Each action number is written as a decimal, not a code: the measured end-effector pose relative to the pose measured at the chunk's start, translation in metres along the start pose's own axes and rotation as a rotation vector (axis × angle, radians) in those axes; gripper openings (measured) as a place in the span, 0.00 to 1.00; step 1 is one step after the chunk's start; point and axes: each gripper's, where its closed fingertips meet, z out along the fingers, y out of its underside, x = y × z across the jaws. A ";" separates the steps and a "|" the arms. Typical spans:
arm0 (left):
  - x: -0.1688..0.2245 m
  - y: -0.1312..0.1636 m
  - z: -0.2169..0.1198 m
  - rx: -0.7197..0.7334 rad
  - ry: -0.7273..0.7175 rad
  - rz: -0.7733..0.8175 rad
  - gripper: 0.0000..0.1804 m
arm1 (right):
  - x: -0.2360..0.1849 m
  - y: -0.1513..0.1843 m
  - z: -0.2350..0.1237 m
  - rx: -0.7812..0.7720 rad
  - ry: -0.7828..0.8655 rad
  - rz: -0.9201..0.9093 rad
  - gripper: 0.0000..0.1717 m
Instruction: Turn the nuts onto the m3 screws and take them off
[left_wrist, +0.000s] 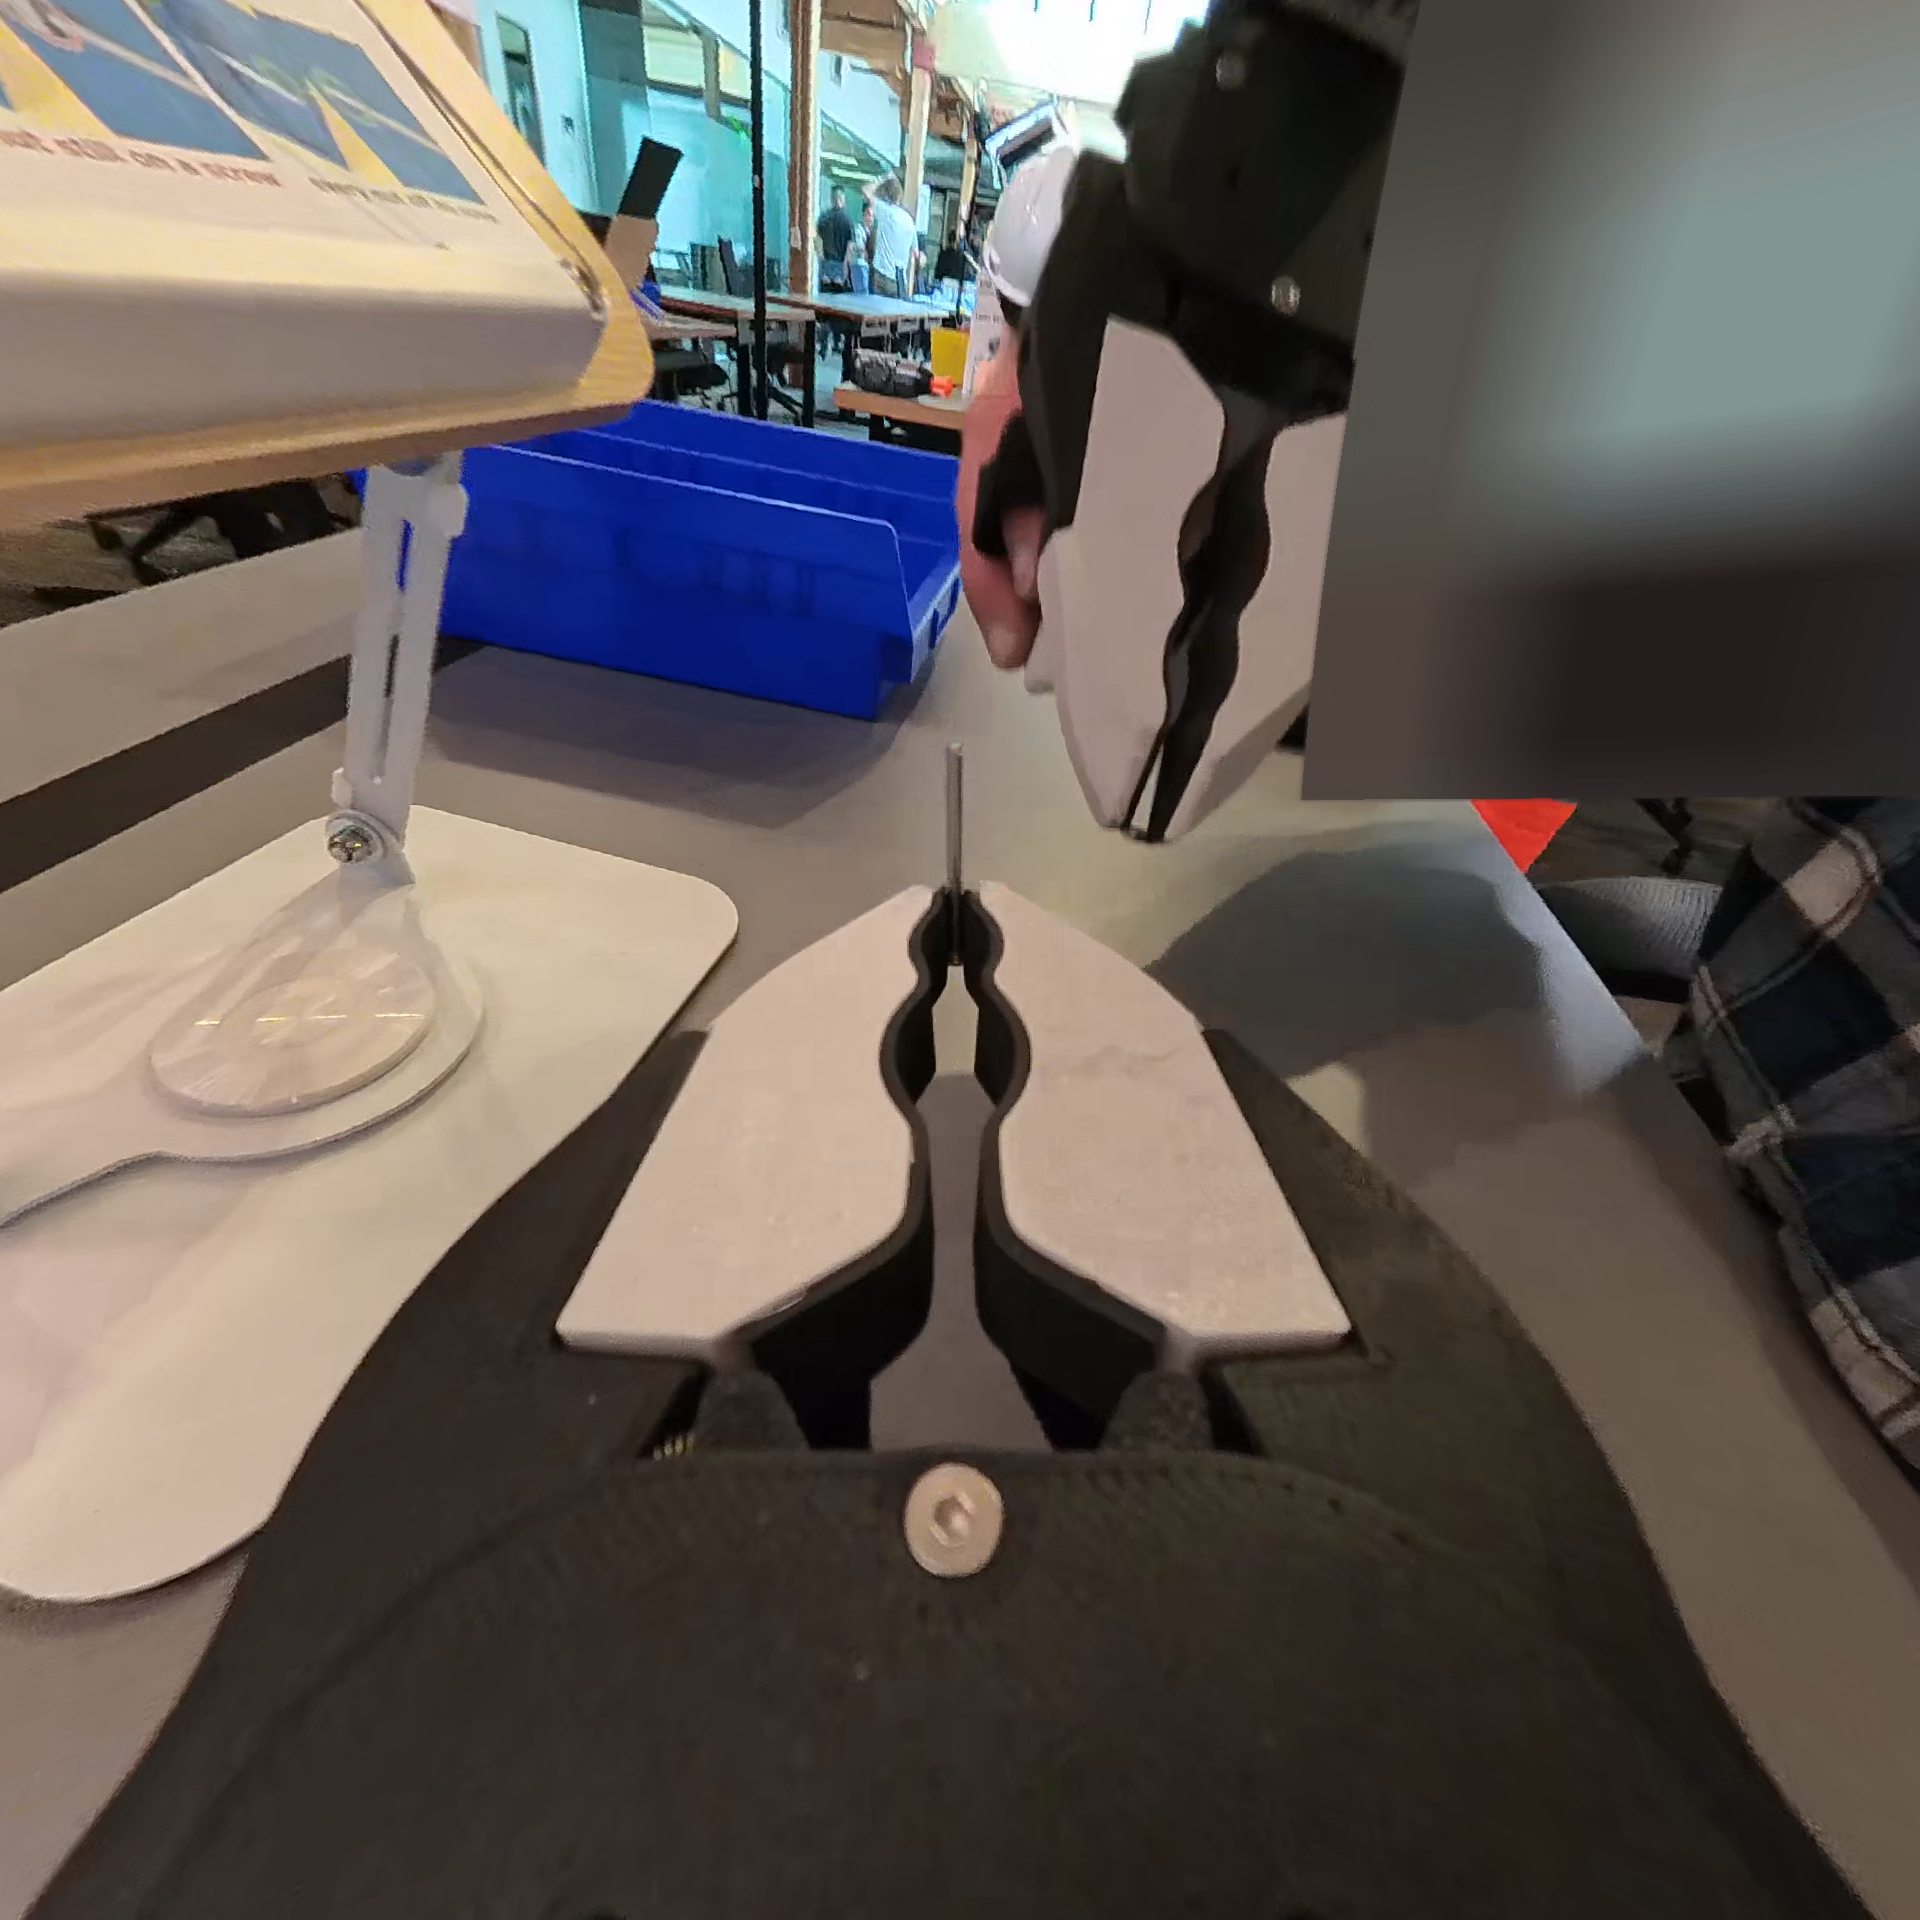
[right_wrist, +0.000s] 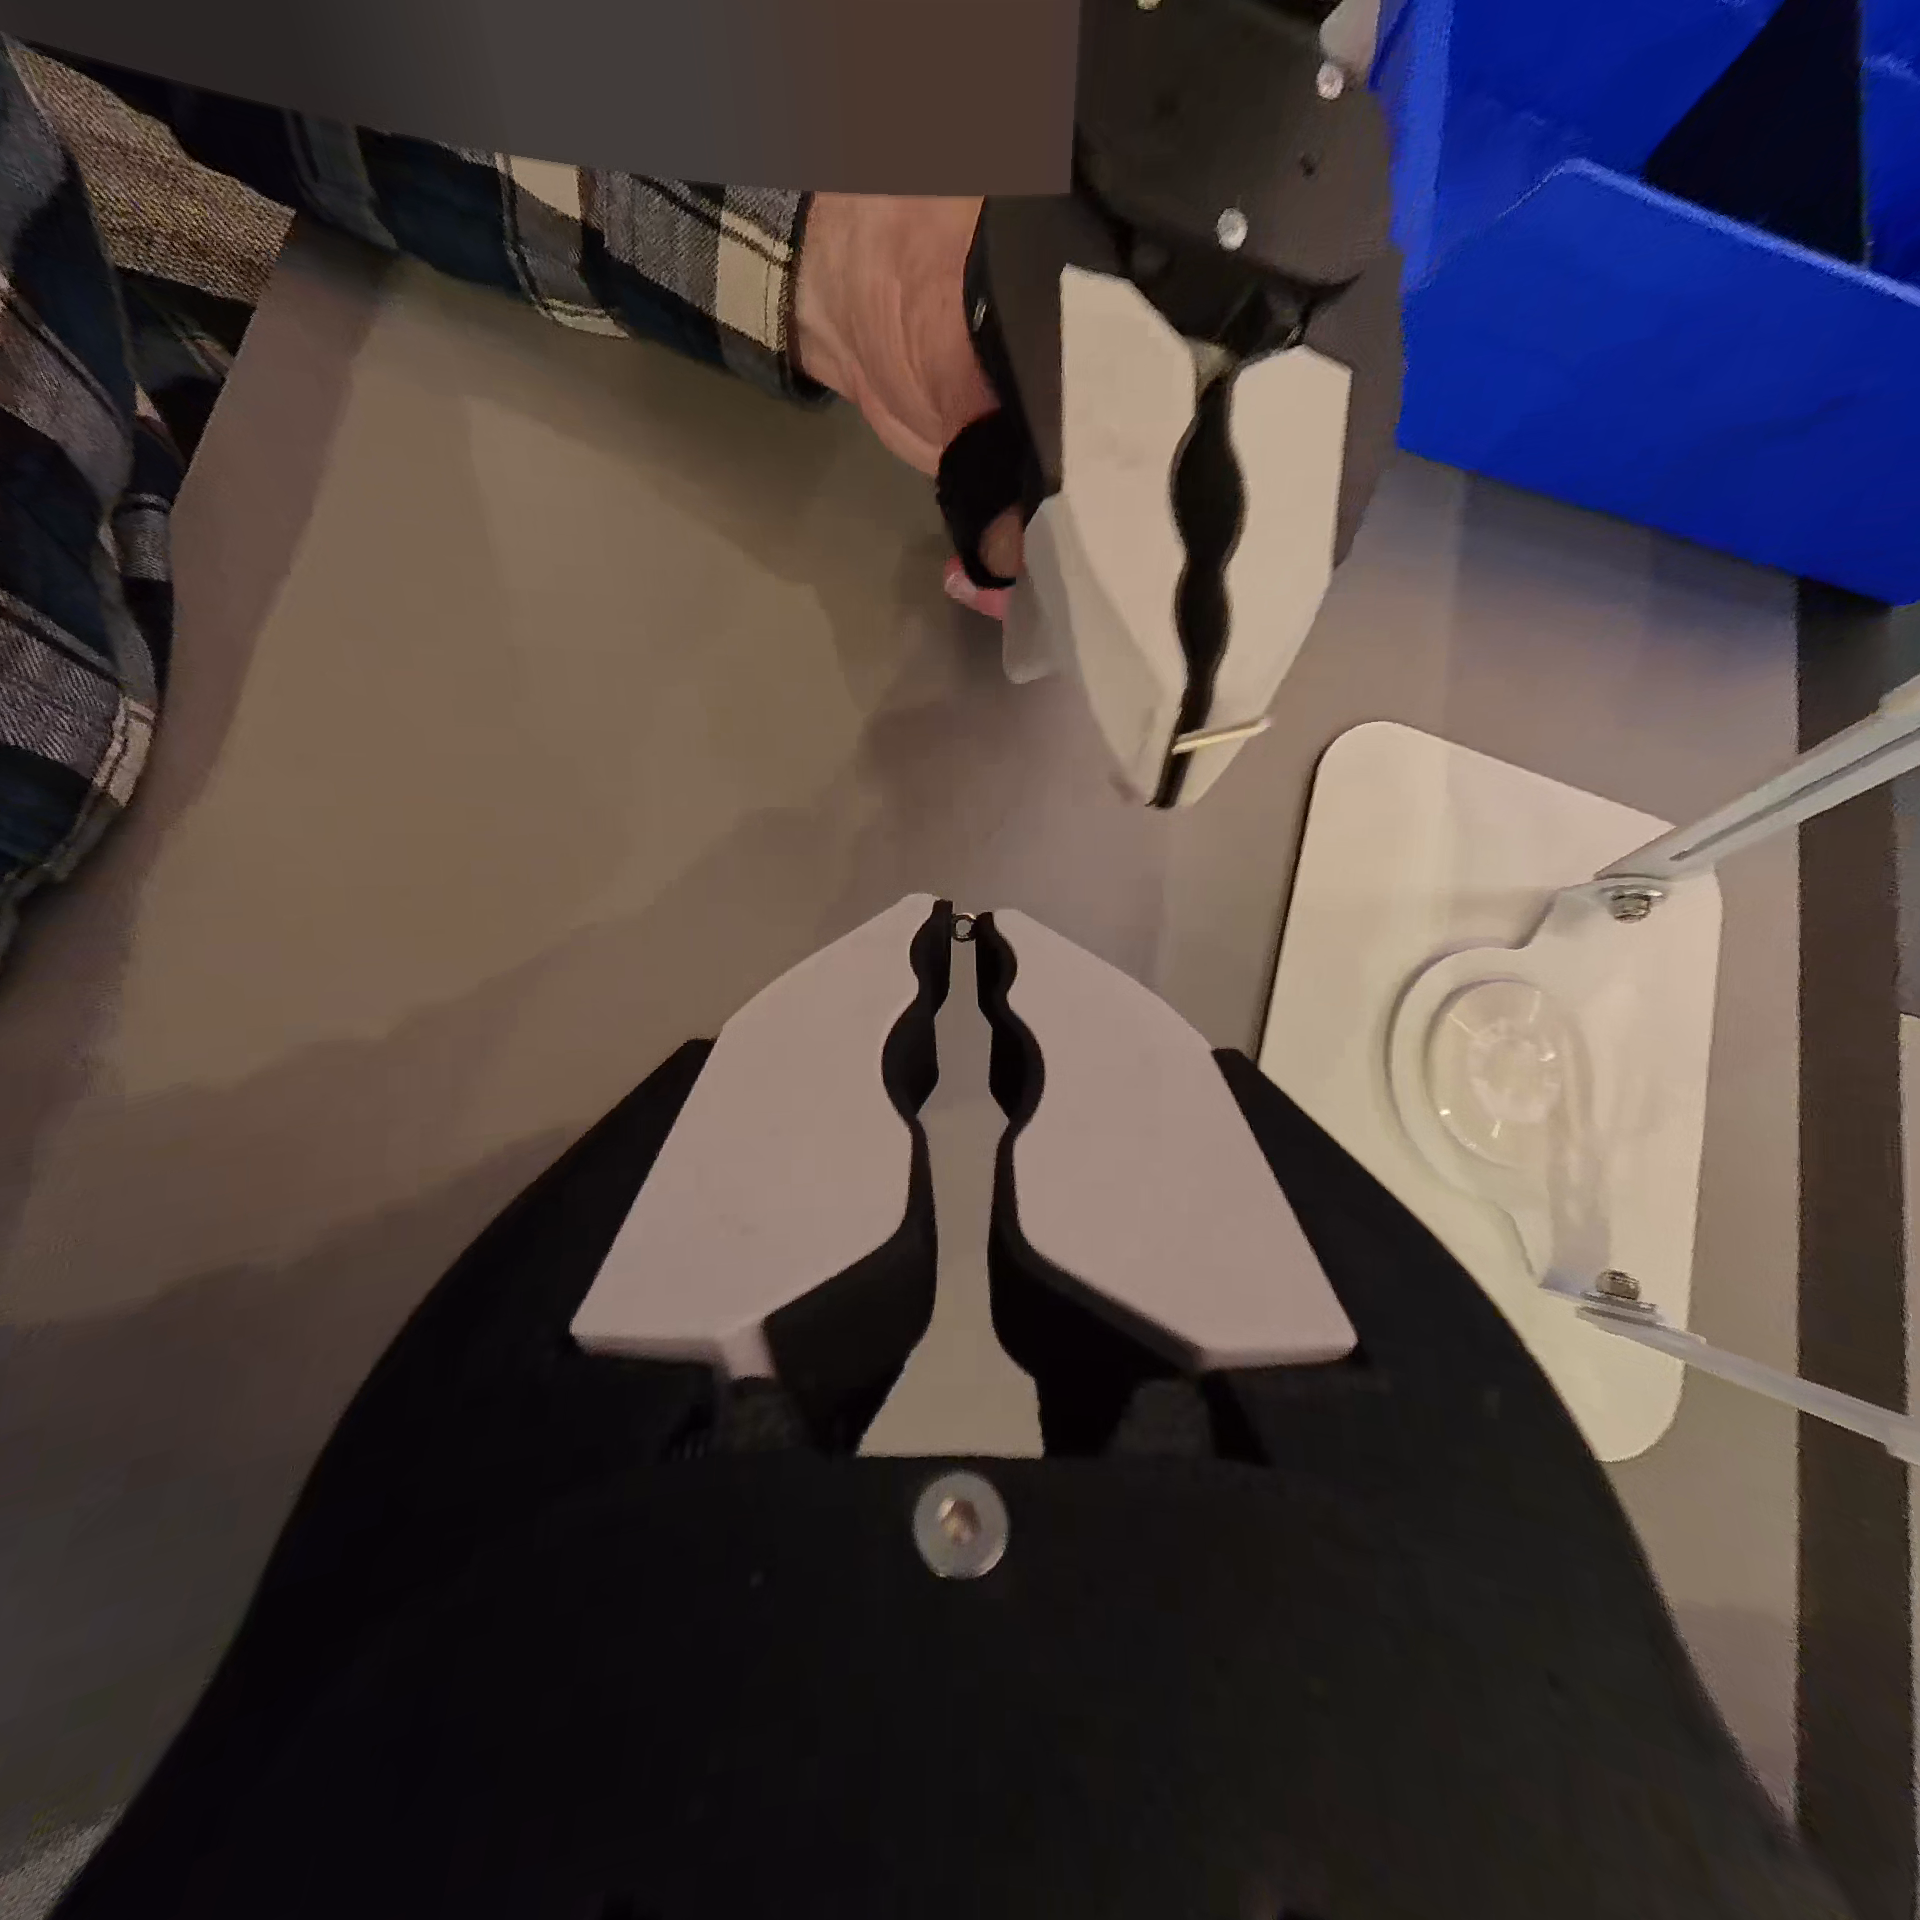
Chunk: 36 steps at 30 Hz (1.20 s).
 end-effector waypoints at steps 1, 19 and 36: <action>0.002 0.002 0.002 -0.011 0.010 0.005 0.01 | 0.001 -0.003 -0.003 0.001 0.003 -0.006 0.03; 0.024 0.013 0.017 -0.087 0.075 0.069 0.01 | 0.014 -0.018 -0.010 0.015 -0.012 -0.045 0.03; 0.025 0.013 0.018 -0.098 0.066 0.095 0.01 | 0.013 -0.016 -0.006 0.020 -0.032 -0.034 0.03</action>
